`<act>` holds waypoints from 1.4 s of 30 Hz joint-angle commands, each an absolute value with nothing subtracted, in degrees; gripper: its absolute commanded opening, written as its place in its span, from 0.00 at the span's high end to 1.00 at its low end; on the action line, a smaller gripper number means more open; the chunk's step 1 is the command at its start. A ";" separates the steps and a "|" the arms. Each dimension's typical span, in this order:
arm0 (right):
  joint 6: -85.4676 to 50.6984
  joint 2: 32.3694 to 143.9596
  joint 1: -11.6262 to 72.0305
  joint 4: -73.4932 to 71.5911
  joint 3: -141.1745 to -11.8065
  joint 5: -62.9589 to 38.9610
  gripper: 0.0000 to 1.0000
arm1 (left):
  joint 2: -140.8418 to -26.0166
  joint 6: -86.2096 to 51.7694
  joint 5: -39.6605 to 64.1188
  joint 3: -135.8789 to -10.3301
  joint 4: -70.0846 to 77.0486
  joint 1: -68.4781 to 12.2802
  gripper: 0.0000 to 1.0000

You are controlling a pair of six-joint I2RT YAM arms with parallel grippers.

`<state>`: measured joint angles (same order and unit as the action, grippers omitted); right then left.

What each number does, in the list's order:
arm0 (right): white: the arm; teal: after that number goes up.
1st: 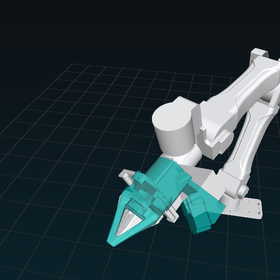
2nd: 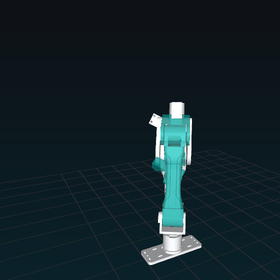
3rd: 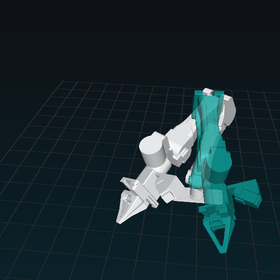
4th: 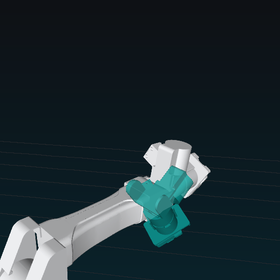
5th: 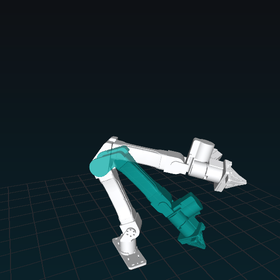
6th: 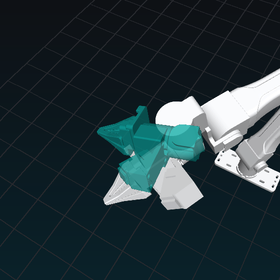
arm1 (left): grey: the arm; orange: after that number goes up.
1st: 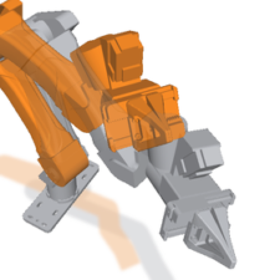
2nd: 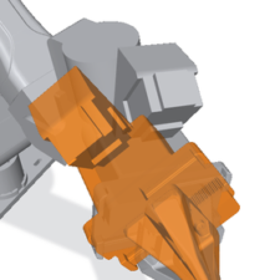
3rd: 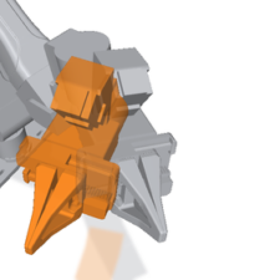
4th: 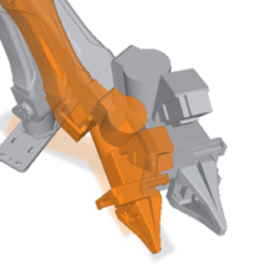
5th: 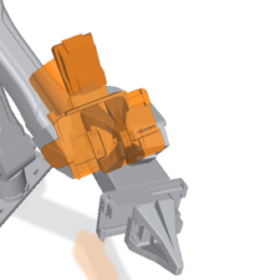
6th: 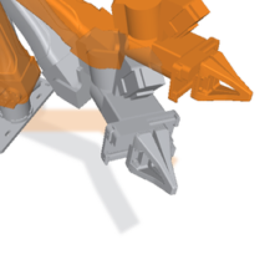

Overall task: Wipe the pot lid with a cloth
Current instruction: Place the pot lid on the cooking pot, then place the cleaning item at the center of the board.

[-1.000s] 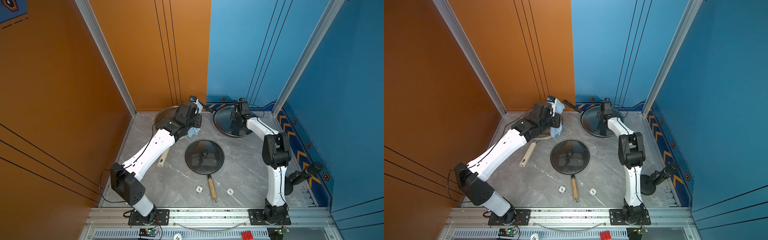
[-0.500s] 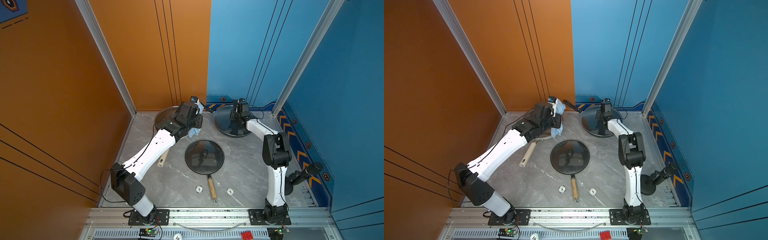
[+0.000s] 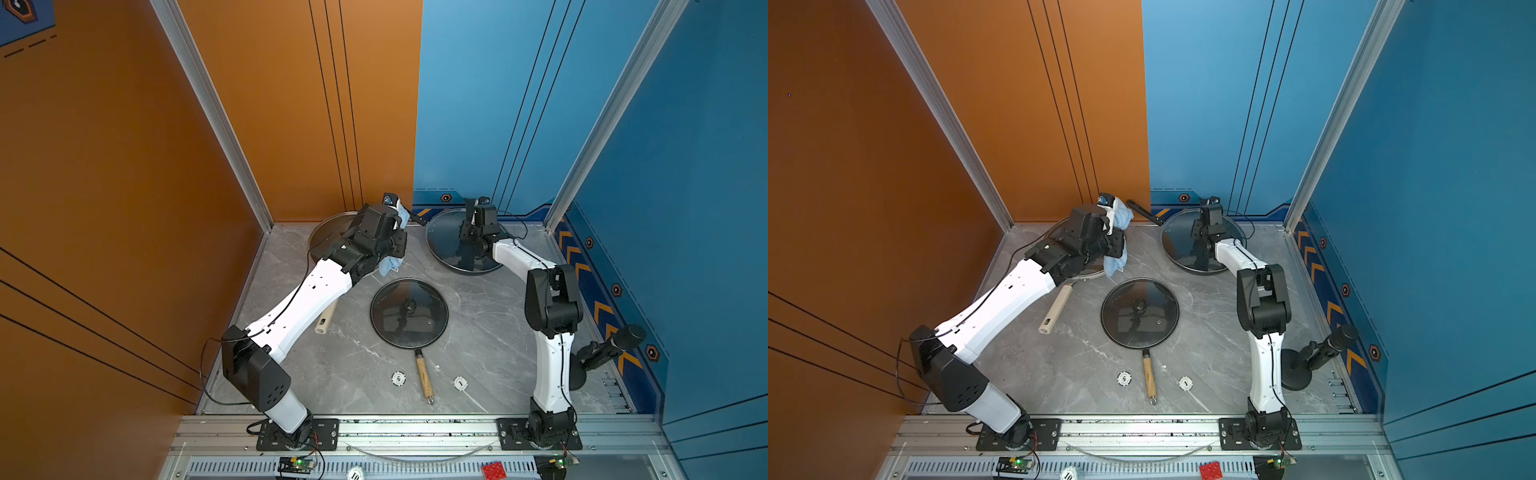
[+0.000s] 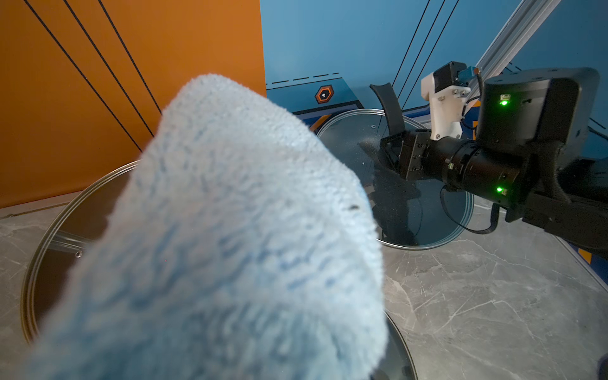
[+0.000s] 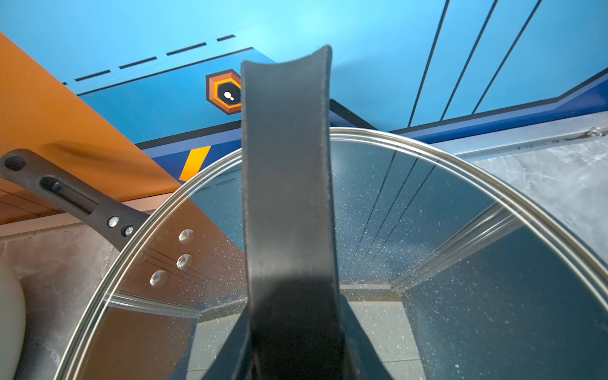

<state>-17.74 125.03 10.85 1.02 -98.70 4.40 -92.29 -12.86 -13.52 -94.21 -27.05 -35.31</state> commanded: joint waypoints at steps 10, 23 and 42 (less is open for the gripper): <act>-12.42 122.72 10.98 2.84 -98.22 8.07 0.78 | -92.77 -12.30 -12.74 -94.77 -27.29 -35.64 0.74; -16.25 121.84 11.66 -3.27 -94.45 2.72 0.45 | -90.07 -12.55 -12.68 -91.63 -27.33 -35.80 0.71; -15.20 87.49 11.95 12.46 -84.44 12.00 0.00 | -103.84 -8.27 16.64 -97.77 -28.38 -41.58 0.67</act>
